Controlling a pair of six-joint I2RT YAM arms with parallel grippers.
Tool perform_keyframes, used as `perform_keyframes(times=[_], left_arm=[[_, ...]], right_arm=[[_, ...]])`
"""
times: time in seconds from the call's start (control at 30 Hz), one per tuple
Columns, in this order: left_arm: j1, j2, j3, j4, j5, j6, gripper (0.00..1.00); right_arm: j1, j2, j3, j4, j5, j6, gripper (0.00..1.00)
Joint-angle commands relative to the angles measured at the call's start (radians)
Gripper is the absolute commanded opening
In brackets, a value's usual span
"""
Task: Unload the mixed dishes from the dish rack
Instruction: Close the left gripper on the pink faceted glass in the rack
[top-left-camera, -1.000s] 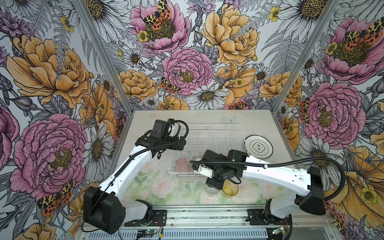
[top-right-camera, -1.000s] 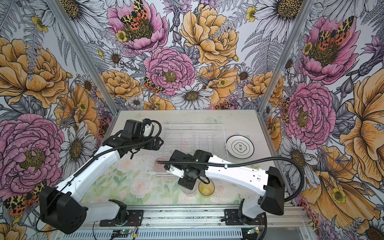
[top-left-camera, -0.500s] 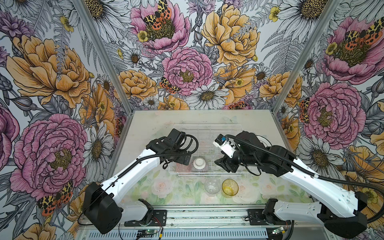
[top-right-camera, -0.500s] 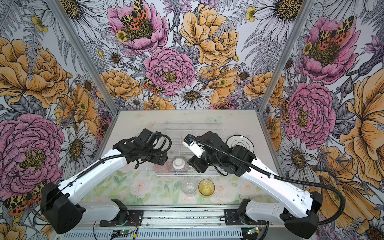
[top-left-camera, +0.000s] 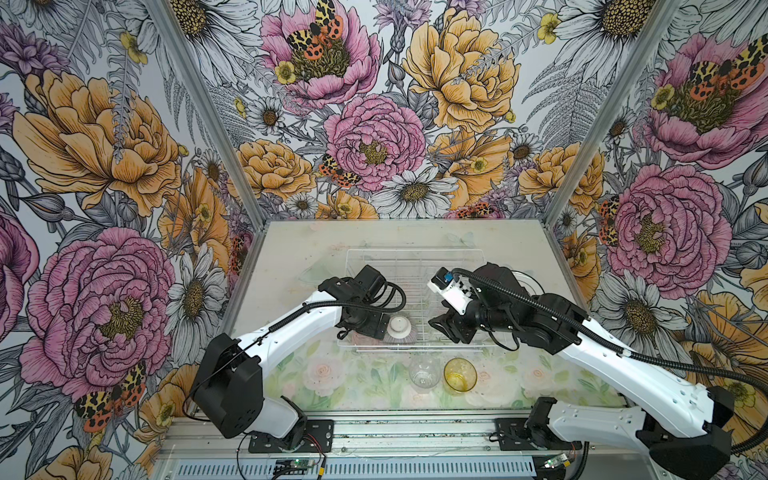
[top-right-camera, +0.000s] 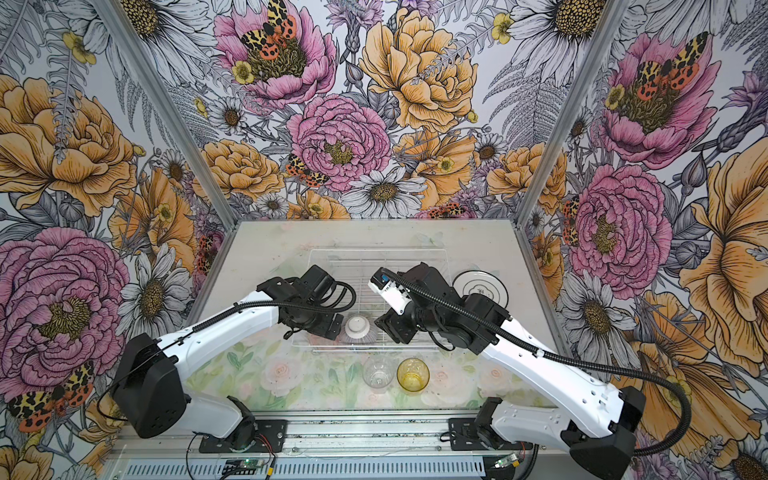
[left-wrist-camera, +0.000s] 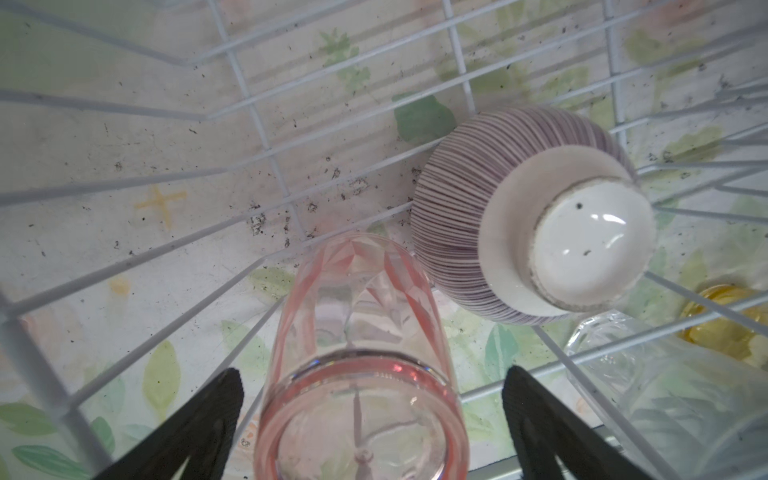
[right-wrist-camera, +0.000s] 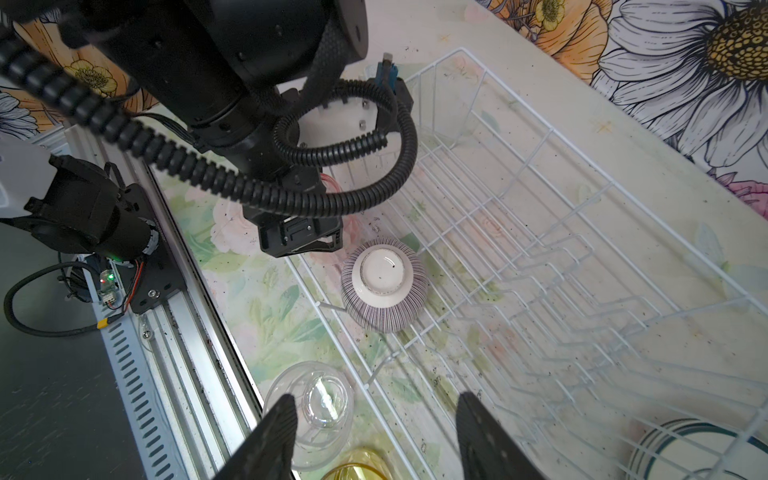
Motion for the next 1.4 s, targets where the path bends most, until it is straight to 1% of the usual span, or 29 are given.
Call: perform_keyframes(times=[0.0,0.37,0.6,0.87,0.97,1.07,1.37], left_arm=[[-0.007,0.009,-0.003,-0.014,-0.033,-0.027,0.99],[-0.01,0.063,0.008,-0.037,-0.047,-0.02,0.99],[-0.008,0.064,-0.001,-0.044,-0.049,-0.022,0.93],[-0.007,0.077,-0.005,-0.047,-0.046,-0.018,0.91],[-0.007,0.086,-0.007,-0.045,-0.039,-0.018,0.88],[-0.008,0.092,-0.007,-0.045,-0.037,-0.017,0.87],[-0.008,0.089,-0.001,-0.045,-0.015,-0.001,0.72]], right_arm=[[-0.016,-0.036,-0.015,0.03,-0.018,0.0,0.64],[-0.049,-0.046,-0.049,0.046,-0.042,-0.004,0.64],[-0.057,-0.052,-0.068,0.053,-0.049,-0.001,0.64],[-0.058,-0.059,-0.078,0.059,-0.052,0.003,0.64],[-0.056,-0.066,-0.083,0.061,-0.05,0.005,0.65],[-0.086,-0.072,-0.089,0.062,-0.051,0.006,0.65],[-0.092,-0.08,-0.102,0.067,-0.049,0.009,0.65]])
